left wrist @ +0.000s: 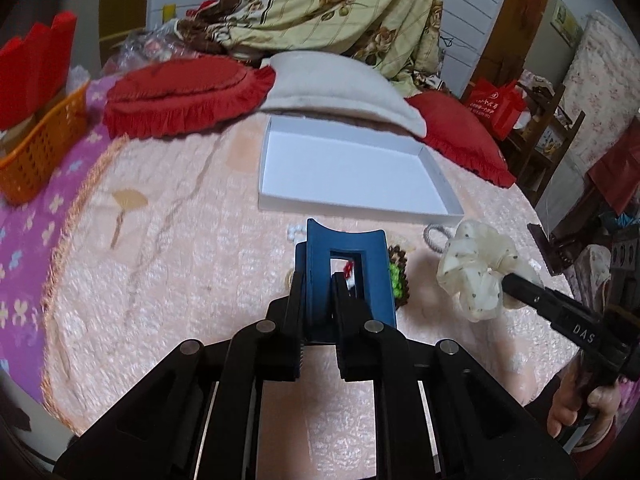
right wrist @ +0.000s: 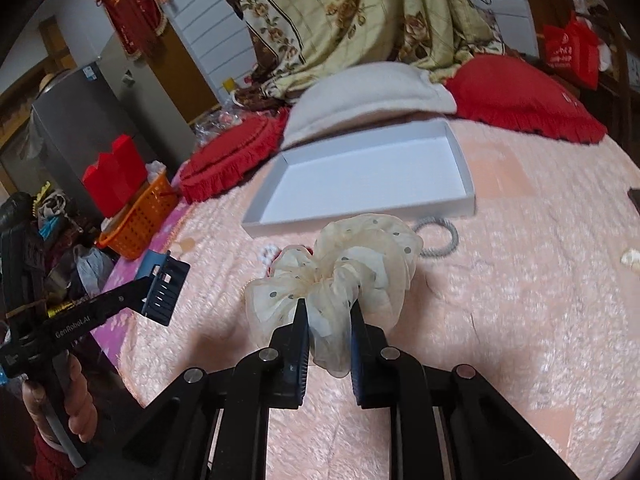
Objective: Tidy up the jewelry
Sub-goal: 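Carry clip and scrunchie into the white tray and open both tools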
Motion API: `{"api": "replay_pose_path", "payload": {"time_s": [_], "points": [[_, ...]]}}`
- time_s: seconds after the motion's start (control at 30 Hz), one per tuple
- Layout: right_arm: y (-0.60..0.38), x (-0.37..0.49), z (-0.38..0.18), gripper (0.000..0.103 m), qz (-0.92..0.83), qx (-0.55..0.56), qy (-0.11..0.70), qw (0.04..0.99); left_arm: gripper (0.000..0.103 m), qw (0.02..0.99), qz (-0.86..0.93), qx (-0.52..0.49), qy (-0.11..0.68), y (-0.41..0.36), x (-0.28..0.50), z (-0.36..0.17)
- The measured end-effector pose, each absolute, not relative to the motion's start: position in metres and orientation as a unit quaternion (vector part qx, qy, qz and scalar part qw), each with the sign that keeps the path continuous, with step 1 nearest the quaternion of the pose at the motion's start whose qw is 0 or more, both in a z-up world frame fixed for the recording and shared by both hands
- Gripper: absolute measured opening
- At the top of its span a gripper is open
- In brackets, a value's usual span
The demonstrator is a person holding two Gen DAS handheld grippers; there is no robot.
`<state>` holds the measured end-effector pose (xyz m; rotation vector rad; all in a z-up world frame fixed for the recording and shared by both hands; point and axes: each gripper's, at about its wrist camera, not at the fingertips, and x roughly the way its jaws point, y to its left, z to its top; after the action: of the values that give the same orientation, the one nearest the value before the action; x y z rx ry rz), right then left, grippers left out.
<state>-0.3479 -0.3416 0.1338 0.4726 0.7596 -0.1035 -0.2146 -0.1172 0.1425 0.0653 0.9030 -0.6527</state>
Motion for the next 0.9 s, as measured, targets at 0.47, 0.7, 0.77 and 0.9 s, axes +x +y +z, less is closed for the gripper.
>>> {"api": "replay_pose_path", "payload": {"time_s": [0.47, 0.7, 0.77, 0.9], "points": [[-0.387, -0.269, 0.133, 0.016, -0.064, 0.238, 0.367, 0.897, 0.011, 0.844, -0.306, 0.059, 0.437, -0.175, -0.14, 0.142], [-0.404, -0.225, 0.114, 0.016, -0.069, 0.227, 0.383, 0.893, 0.011, 0.829, -0.299, 0.06, 0.469, -0.215, -0.092, 0.117], [-0.409, -0.211, 0.106, 0.016, -0.073, 0.22, 0.39, 0.891, 0.011, 0.825, -0.296, 0.062, 0.477, -0.225, -0.082, 0.108], [-0.419, -0.189, 0.092, 0.016, -0.079, 0.213, 0.4, 0.888, 0.011, 0.821, -0.282, 0.067, 0.492, -0.242, -0.061, 0.088]]}}
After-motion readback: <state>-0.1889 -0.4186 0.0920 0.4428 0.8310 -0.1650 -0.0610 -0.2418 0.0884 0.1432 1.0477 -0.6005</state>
